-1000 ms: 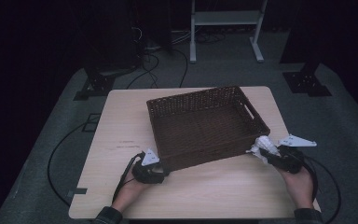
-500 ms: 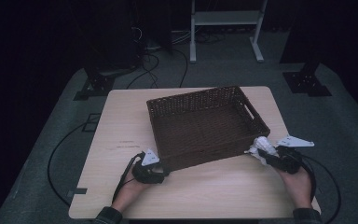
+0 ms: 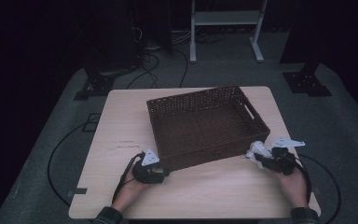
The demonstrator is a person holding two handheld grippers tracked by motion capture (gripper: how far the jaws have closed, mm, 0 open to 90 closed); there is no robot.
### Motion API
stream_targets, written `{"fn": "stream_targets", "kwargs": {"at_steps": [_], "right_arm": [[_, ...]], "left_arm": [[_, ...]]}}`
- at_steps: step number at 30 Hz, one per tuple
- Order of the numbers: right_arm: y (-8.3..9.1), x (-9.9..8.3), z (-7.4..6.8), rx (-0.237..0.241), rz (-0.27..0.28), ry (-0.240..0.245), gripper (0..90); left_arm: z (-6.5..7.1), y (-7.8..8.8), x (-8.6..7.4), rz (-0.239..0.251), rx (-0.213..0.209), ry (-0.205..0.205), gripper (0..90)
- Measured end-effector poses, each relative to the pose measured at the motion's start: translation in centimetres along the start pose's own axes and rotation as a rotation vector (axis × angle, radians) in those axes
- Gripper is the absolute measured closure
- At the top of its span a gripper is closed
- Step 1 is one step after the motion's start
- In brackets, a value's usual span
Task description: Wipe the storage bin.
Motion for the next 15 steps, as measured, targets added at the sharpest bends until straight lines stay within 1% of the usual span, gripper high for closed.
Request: {"fn": "stream_targets", "kwargs": {"at_steps": [3, 7, 11, 13, 15], "right_arm": [[-0.4, -0.3, 0.1, 0.005, -0.016, -0.002, 61.0], [-0.4, -0.4, 0.0, 0.006, -0.015, -0.002, 60.9], [-0.3, -0.2, -0.6, 0.009, -0.021, 0.02, 61.0], [-0.2, -0.1, -0.8, 0.01, -0.02, 0.024, 61.0], [0.0, 0.2, -1.1, 0.014, -0.007, 0.032, 61.0]], "left_arm": [[0.0, 0.0, 0.0, 0.0, 0.0, 0.0, 36.0], [0.0, 0.0, 0.0, -0.001, 0.001, 0.0, 35.9], [0.0, 0.0, 0.0, 0.0, 0.0, 0.001, 36.0], [0.0, 0.0, 0.0, -0.001, 0.001, -0.001, 36.0], [0.0, 0.0, 0.0, -0.001, 0.0, 0.0, 36.0]]}}
Point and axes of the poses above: each handheld gripper's, and its own axes: y roughly backward along the jaws, x roughly out of its top, z roughly to its right, the point moved 5 cm from there along -y, roughly forward along the jaws, and after that the axes turned 14 degrees about x, right-handed, at the moved point
